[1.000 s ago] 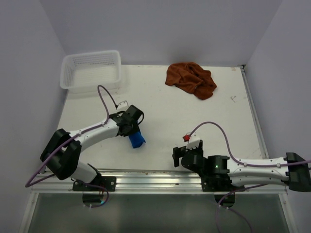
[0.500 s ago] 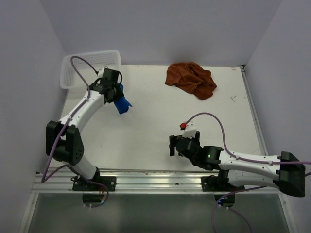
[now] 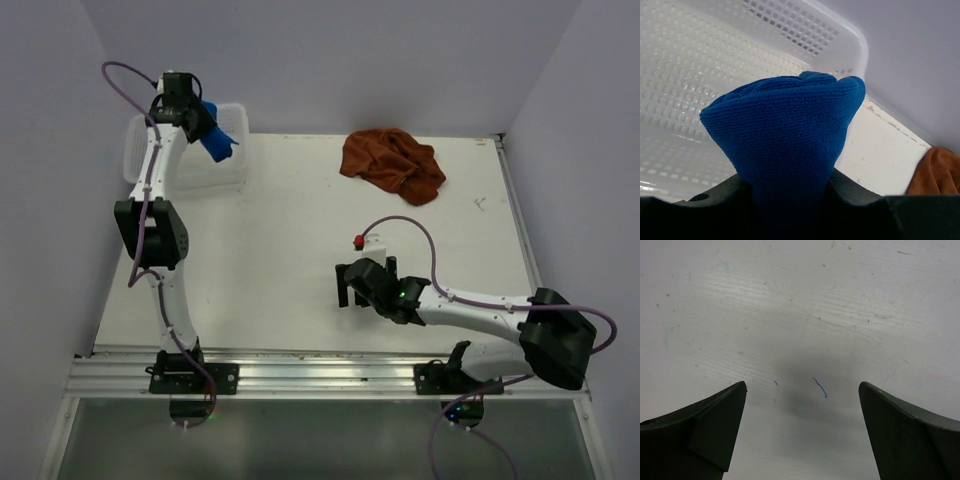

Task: Roll the towels
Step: Place the rolled towel into the container, then move the towel to the center of the board

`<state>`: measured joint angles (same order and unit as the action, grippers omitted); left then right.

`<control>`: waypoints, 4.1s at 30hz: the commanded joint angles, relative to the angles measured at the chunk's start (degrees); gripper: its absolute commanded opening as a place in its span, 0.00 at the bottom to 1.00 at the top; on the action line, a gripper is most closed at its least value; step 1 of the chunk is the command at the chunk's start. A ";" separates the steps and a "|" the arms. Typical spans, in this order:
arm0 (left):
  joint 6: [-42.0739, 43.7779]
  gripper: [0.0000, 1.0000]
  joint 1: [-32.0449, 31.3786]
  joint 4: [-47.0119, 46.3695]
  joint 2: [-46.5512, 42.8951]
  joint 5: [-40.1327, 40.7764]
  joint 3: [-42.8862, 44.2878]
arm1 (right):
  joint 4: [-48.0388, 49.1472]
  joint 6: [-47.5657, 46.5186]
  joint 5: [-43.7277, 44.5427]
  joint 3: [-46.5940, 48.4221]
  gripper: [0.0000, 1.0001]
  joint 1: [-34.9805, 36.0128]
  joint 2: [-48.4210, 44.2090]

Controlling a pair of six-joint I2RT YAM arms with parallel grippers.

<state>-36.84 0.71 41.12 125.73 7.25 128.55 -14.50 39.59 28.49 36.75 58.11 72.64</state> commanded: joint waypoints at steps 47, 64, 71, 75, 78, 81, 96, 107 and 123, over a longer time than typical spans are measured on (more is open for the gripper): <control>-4.82 0.75 2.72 -18.54 20.96 -4.26 1.88 | 7.65 -5.58 -12.41 11.15 0.99 -7.31 21.49; -2.19 1.00 2.89 -17.30 13.58 -4.43 -0.23 | 7.47 -4.53 -13.81 9.83 0.99 -7.75 18.50; -0.95 1.00 2.81 -15.73 9.10 -3.73 0.64 | 6.07 -4.17 -13.55 9.92 0.99 -7.75 16.22; 1.32 1.00 2.89 -13.28 7.16 -2.24 0.65 | 4.75 -4.09 -12.85 9.83 0.99 -7.92 13.85; 3.17 1.00 2.89 -11.86 5.14 -1.36 -1.19 | 4.05 -4.17 -13.37 9.65 0.99 -8.18 12.01; 3.88 0.99 3.07 -12.29 1.63 -1.27 -5.93 | 3.08 -4.44 -13.20 10.35 0.99 -8.27 10.77; 12.49 1.00 -5.71 -18.36 -36.85 1.89 -36.07 | -8.87 -5.94 -11.17 33.11 0.74 -26.27 15.68; 14.25 1.00 -16.88 -30.21 -52.17 -6.88 -70.18 | -14.85 1.89 -12.58 54.90 0.56 -43.77 39.84; 17.50 1.00 -21.28 -31.63 -49.44 -11.20 -73.62 | -13.46 0.49 -16.62 74.64 0.03 -46.51 61.93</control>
<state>-20.43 -20.29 12.08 75.90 -2.04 52.86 -28.60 40.91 14.87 113.56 11.09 137.01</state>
